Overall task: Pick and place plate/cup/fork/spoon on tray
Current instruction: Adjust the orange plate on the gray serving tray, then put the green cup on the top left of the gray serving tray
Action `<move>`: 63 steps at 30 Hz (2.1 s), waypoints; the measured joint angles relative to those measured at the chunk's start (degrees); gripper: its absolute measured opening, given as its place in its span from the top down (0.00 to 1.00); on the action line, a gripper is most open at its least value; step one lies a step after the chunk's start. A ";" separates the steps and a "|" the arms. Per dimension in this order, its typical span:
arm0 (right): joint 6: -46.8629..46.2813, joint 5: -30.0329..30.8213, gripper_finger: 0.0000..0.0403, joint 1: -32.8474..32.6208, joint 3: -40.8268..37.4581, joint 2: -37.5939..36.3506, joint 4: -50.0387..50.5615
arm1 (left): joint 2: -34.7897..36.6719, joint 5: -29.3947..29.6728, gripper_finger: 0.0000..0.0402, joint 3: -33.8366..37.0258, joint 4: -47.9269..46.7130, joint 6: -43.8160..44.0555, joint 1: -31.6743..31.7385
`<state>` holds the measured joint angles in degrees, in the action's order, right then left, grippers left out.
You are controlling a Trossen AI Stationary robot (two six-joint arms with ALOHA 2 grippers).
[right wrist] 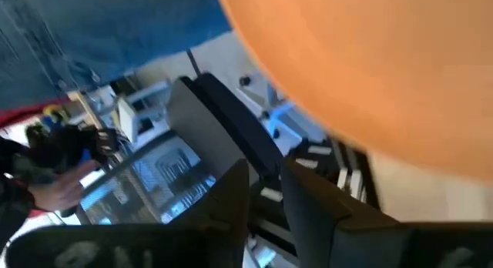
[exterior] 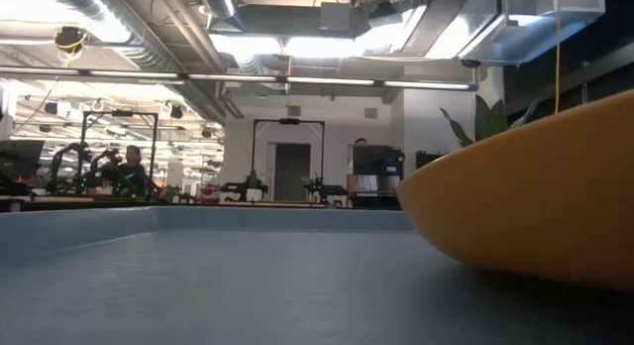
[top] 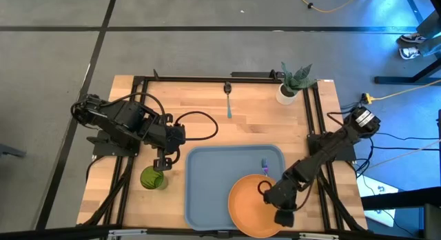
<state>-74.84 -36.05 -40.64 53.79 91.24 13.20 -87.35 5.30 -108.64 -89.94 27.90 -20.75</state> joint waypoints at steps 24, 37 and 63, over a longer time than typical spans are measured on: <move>0.64 11.99 0.80 -1.60 -2.56 5.80 -0.44 | -0.02 0.17 0.88 0.02 0.60 0.07 0.00; 11.03 22.51 0.80 5.21 -2.55 5.77 -0.61 | -0.02 0.17 0.88 0.02 0.62 0.22 0.00; 18.04 25.75 0.80 7.47 1.84 -6.69 15.22 | -0.02 -4.46 0.88 9.55 -0.05 10.34 -8.23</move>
<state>-56.81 -10.30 -33.17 55.63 84.55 28.42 -87.37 0.84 -99.09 -90.00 38.24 -28.99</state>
